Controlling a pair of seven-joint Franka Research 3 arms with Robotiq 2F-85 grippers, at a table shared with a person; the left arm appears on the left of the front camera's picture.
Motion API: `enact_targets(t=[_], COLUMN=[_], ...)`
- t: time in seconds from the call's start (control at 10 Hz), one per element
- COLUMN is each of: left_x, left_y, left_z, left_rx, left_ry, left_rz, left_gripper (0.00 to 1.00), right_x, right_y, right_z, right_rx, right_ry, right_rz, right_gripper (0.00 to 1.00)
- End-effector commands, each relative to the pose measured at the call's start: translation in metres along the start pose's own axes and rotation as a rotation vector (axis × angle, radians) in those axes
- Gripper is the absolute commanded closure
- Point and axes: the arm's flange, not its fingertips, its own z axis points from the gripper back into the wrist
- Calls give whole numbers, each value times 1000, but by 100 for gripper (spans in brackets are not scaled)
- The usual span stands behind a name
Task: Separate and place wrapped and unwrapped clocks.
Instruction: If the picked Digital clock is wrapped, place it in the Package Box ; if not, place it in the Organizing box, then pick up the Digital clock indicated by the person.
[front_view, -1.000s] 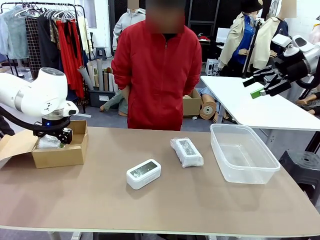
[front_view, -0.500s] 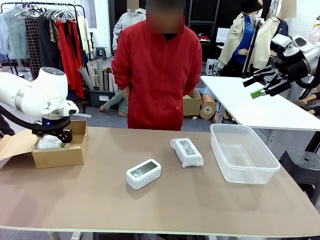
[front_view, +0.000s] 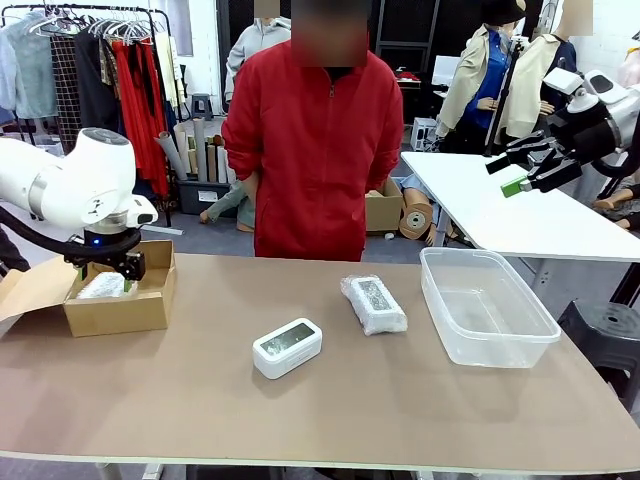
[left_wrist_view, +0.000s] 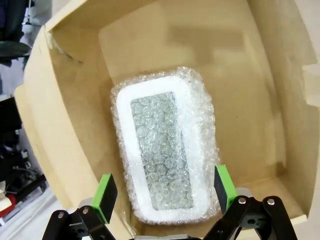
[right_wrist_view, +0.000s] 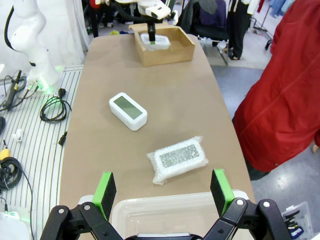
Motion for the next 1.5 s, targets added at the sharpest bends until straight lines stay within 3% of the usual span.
enact_targets(t=[0.0,0.4,1.3,1.4], left_x=[-3,-3,-2,-4], left_y=[2,7,7,-2], left_z=[16,37,34,44], left_rx=[36,26,16,-148], left_ry=[-17,-10,-8,10], left_rz=[15,21,10,-176], left_gripper=[0,0,0,0], right_x=[2,2,2,2], right_y=[1,1,1,1], right_z=[0,0,0,0], right_rx=[0,0,0,0], right_ry=[-3,-3,-3,-3], right_rz=[4,4,4,4], right_gripper=[0,0,0,0])
